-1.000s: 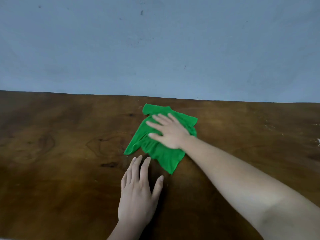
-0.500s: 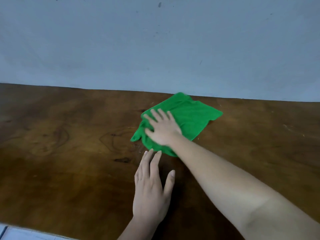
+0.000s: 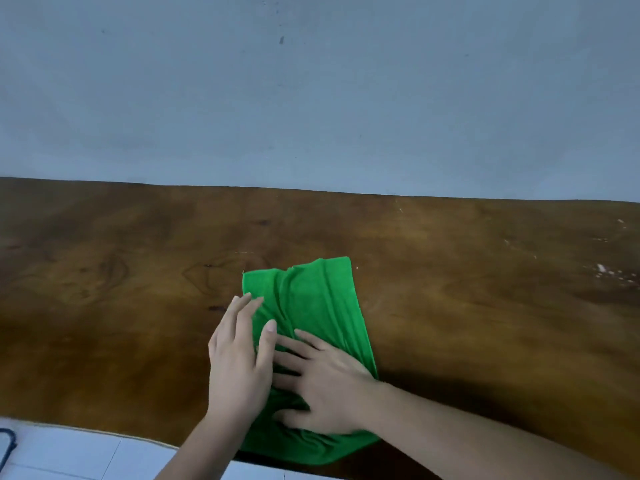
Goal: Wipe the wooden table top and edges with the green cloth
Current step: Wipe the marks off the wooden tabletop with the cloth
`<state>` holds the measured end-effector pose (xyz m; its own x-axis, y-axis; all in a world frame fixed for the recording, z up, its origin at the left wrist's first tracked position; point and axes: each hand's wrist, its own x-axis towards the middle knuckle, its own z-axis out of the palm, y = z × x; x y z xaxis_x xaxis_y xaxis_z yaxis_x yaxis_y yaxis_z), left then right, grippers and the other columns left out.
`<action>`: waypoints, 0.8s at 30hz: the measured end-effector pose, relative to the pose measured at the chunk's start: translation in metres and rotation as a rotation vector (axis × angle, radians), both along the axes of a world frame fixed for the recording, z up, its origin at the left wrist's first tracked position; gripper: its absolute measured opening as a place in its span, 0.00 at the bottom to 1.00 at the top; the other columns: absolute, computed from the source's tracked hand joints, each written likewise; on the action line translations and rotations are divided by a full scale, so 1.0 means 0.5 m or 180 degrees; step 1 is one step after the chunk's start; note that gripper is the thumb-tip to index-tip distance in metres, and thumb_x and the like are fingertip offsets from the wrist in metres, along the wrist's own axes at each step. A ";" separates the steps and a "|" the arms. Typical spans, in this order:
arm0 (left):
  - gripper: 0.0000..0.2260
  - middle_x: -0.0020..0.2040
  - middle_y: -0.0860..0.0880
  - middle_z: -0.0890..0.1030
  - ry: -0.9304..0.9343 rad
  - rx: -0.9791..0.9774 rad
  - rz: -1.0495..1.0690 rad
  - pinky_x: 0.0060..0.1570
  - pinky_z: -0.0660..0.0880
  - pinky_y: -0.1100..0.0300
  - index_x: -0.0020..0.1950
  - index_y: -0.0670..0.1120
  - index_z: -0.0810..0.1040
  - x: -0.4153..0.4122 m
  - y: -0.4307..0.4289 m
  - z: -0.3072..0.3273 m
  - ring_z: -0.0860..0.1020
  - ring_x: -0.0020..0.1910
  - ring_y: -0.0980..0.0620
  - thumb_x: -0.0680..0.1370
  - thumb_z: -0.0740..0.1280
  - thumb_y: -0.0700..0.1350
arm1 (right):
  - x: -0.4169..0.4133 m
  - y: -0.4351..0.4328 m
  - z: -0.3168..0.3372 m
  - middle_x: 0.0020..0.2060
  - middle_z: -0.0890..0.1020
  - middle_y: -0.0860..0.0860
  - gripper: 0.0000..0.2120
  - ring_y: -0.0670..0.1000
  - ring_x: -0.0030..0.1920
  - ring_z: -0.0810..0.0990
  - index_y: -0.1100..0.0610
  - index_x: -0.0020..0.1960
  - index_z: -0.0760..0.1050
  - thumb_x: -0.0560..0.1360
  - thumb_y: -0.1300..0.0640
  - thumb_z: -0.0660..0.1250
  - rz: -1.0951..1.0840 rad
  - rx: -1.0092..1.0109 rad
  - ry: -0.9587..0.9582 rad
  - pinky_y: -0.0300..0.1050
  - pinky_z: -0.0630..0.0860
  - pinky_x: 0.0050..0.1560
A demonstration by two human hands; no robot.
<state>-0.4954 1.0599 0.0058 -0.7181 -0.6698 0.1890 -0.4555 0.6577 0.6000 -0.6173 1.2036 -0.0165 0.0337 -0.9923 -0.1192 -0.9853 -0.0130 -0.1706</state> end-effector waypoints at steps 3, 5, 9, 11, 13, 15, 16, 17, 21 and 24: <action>0.27 0.84 0.57 0.66 -0.0110 0.0054 -0.0165 0.81 0.56 0.48 0.82 0.55 0.70 -0.021 0.045 0.001 0.59 0.86 0.54 0.88 0.50 0.66 | -0.012 0.099 0.007 0.91 0.51 0.47 0.34 0.51 0.90 0.41 0.41 0.89 0.59 0.87 0.29 0.51 -0.0451 -0.0007 -0.0110 0.57 0.37 0.89; 0.25 0.84 0.57 0.65 -0.0182 0.0056 -0.0297 0.81 0.55 0.49 0.82 0.56 0.69 -0.037 0.087 0.006 0.58 0.86 0.54 0.89 0.52 0.65 | -0.049 0.170 0.012 0.91 0.45 0.44 0.35 0.49 0.90 0.38 0.37 0.90 0.51 0.87 0.26 0.48 -0.1027 -0.0005 -0.0139 0.56 0.37 0.89; 0.24 0.85 0.57 0.63 -0.0309 0.0046 -0.0558 0.83 0.56 0.46 0.83 0.58 0.68 -0.063 0.176 0.014 0.58 0.87 0.53 0.88 0.57 0.64 | -0.147 0.334 0.018 0.89 0.37 0.41 0.35 0.46 0.88 0.32 0.31 0.88 0.39 0.84 0.22 0.36 -0.2123 0.0110 -0.0048 0.57 0.41 0.89; 0.26 0.86 0.58 0.62 -0.0408 0.0040 -0.0609 0.82 0.55 0.49 0.84 0.59 0.66 -0.066 0.212 0.013 0.59 0.86 0.52 0.87 0.57 0.65 | -0.192 0.421 0.016 0.89 0.36 0.41 0.35 0.47 0.88 0.32 0.30 0.87 0.38 0.82 0.21 0.33 -0.2544 0.0100 0.0033 0.57 0.40 0.90; 0.28 0.87 0.58 0.61 -0.0514 0.0038 -0.0681 0.83 0.54 0.49 0.84 0.60 0.65 -0.064 0.245 0.009 0.59 0.87 0.52 0.85 0.56 0.67 | -0.229 0.503 0.013 0.89 0.37 0.42 0.36 0.47 0.88 0.34 0.30 0.87 0.38 0.81 0.20 0.32 -0.2959 0.0069 0.0089 0.55 0.39 0.89; 0.30 0.87 0.57 0.60 -0.0628 -0.0034 -0.0779 0.84 0.54 0.48 0.85 0.60 0.64 -0.055 0.270 0.001 0.58 0.87 0.52 0.84 0.54 0.69 | -0.252 0.562 0.008 0.89 0.38 0.43 0.39 0.48 0.89 0.35 0.31 0.88 0.37 0.80 0.20 0.30 -0.3341 0.0060 0.0095 0.56 0.41 0.89; 0.30 0.88 0.57 0.60 -0.0690 -0.0091 -0.0813 0.84 0.53 0.49 0.85 0.60 0.63 -0.047 0.279 -0.005 0.57 0.88 0.52 0.84 0.53 0.69 | -0.256 0.580 0.006 0.90 0.39 0.44 0.40 0.49 0.89 0.36 0.32 0.88 0.38 0.79 0.20 0.29 -0.3506 0.0065 0.0095 0.56 0.41 0.90; 0.31 0.88 0.56 0.59 -0.0743 -0.0150 -0.0832 0.85 0.52 0.49 0.86 0.59 0.63 -0.038 0.286 -0.013 0.56 0.88 0.52 0.85 0.52 0.69 | -0.255 0.588 0.004 0.90 0.39 0.44 0.41 0.50 0.90 0.37 0.34 0.89 0.38 0.79 0.20 0.29 -0.3646 0.0083 0.0098 0.57 0.42 0.90; 0.31 0.89 0.56 0.58 -0.0864 -0.0296 -0.0763 0.84 0.48 0.51 0.87 0.59 0.62 -0.005 0.288 -0.039 0.53 0.89 0.52 0.86 0.50 0.69 | -0.186 0.544 0.003 0.89 0.36 0.50 0.40 0.56 0.89 0.34 0.40 0.89 0.32 0.81 0.24 0.26 -0.3717 0.0205 0.0241 0.61 0.41 0.89; 0.29 0.88 0.55 0.59 -0.0709 -0.0294 -0.0754 0.85 0.51 0.50 0.87 0.58 0.62 0.003 0.289 -0.048 0.52 0.89 0.53 0.88 0.52 0.67 | -0.073 0.471 0.010 0.88 0.32 0.51 0.37 0.57 0.88 0.30 0.41 0.88 0.29 0.83 0.27 0.28 -0.3227 0.0218 0.0176 0.64 0.38 0.88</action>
<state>-0.4940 1.2042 -0.0180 -0.8822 -0.4667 0.0620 -0.3967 0.8079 0.4358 -0.6537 1.4390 -0.0116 -0.8269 -0.5413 -0.1526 -0.5332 0.8408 -0.0935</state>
